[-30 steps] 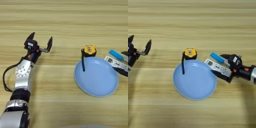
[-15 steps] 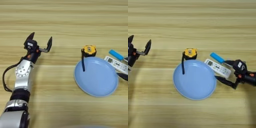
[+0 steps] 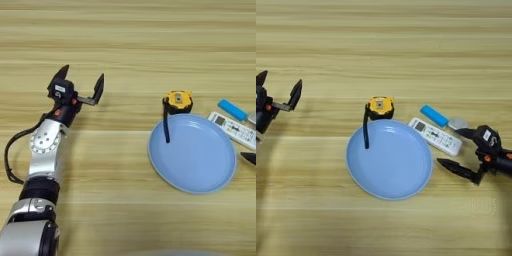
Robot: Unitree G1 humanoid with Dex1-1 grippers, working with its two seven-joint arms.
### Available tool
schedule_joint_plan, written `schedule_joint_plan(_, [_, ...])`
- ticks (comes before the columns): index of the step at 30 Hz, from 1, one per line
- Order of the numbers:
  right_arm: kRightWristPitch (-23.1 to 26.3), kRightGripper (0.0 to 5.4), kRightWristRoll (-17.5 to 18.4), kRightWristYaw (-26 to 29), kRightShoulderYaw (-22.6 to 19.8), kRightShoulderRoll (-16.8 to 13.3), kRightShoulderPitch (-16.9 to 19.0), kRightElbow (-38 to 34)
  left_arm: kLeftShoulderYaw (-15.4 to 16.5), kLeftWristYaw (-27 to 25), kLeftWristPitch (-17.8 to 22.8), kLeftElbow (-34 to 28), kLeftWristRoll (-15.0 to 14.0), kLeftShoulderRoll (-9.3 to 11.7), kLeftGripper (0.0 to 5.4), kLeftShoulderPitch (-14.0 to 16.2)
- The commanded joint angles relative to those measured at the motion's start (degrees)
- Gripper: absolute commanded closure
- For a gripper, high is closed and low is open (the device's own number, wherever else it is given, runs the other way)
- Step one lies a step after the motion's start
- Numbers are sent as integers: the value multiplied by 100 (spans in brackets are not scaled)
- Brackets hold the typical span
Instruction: Move the objects on the table
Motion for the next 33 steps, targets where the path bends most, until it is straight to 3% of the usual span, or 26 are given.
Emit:
schedule_joint_plan(1, [4,4,-176,-116,132,-9,-263,213,11,-24,-50,42,-24,67,0,-111])
schedule_joint_plan(9, [-125,4,-252,-178,239,96,-584,587,15,-33,-53,57,-25,62,0,-114])
schedule_joint_plan(33, [-315,4,-806,-416,776,320,-962,1522,32,-58,-63,60,-24,54,0,-93])
